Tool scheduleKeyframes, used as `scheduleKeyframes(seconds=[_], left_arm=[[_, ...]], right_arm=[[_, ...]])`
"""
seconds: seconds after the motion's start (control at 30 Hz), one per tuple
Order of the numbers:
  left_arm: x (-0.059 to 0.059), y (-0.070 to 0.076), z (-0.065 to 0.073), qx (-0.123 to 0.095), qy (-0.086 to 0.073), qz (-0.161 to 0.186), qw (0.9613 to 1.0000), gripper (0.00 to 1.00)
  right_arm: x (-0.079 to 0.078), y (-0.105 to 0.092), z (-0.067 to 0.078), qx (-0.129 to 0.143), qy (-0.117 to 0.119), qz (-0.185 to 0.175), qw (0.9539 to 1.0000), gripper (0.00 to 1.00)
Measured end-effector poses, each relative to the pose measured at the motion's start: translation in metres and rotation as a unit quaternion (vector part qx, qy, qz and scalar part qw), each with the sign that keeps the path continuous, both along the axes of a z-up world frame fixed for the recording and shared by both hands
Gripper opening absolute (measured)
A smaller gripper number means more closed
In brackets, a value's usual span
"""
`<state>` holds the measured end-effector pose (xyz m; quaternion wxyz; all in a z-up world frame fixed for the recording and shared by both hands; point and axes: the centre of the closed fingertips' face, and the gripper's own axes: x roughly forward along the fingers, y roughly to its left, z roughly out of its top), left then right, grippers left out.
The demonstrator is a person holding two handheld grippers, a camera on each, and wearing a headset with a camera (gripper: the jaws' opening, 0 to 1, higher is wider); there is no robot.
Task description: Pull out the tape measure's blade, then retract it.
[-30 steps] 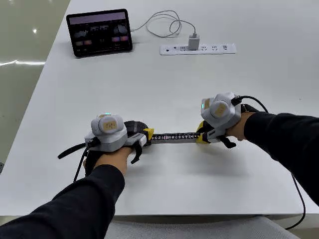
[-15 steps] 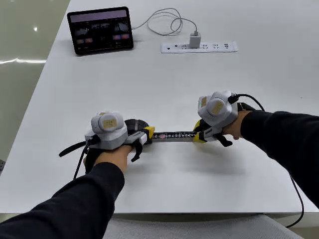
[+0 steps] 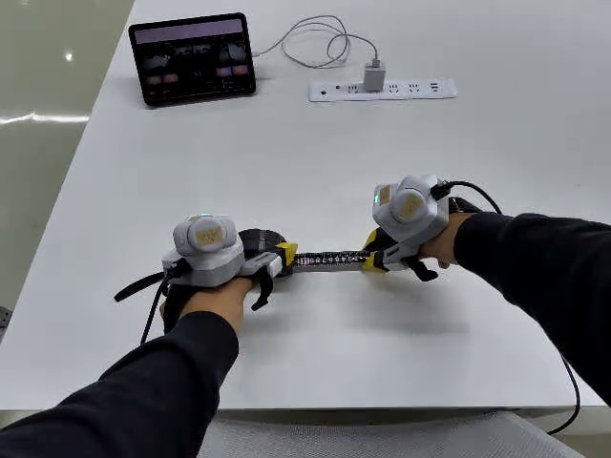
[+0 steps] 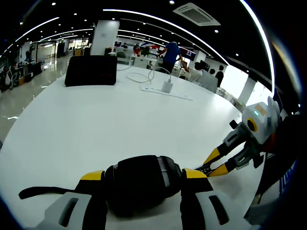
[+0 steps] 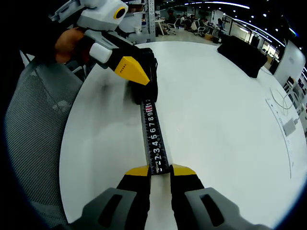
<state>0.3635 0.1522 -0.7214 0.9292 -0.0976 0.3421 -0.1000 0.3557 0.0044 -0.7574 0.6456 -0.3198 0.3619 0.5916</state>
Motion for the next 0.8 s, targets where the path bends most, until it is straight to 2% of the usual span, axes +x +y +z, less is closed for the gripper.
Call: scheduleKeyframes(seconds=[0.8], left_arm=[[0.002, 0.001, -0.001, -0.004, 0.004, -0.005, 1.0, 0.57]], right_arm=[[0.001, 0.014, -0.004, 0.014, 0.0, 0.003, 0.9999, 0.11]])
